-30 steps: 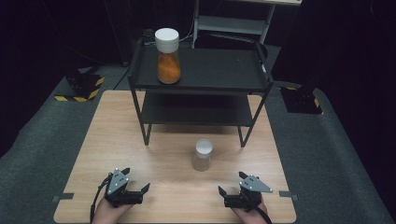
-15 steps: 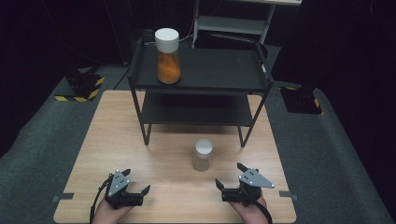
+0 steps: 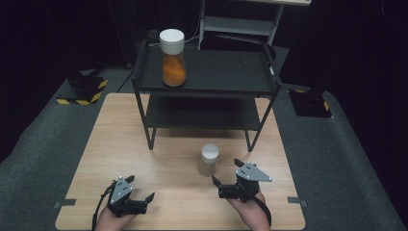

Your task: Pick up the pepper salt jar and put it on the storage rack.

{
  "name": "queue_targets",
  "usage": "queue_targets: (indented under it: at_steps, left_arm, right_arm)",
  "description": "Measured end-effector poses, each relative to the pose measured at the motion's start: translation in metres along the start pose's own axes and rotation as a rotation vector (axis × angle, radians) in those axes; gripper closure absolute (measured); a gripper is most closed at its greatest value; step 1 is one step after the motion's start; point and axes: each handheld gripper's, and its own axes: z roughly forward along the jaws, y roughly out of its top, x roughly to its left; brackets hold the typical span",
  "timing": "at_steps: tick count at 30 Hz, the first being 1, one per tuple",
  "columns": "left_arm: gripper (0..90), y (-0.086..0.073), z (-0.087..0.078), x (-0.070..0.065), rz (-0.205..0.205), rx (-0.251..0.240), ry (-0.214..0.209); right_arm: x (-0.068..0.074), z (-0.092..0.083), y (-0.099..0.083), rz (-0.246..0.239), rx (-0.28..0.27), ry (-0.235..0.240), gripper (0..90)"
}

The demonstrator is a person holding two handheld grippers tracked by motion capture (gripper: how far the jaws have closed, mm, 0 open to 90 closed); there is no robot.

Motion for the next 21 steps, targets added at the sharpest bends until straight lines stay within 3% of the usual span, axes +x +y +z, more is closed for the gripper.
queue_targets:
  at_steps: [5, 8, 21]
  left_arm:
    - [0.6, -0.001, -0.001, 0.001, -0.005, -0.004, 0.001]
    - [0.6, -0.001, -0.001, -0.004, 0.007, -0.005, 0.024]
    - [0.6, -0.002, -0.002, 0.000, 0.000, -0.005, 0.008]
  right_arm:
    - [0.000, 0.011, 0.003, -0.001, 0.002, 0.011, 2.2]
    - [0.001, 0.015, 0.004, -0.008, 0.000, 0.016, 4.7]
    - [-0.001, 0.038, 0.001, 0.021, -0.006, -0.001, 13.8]
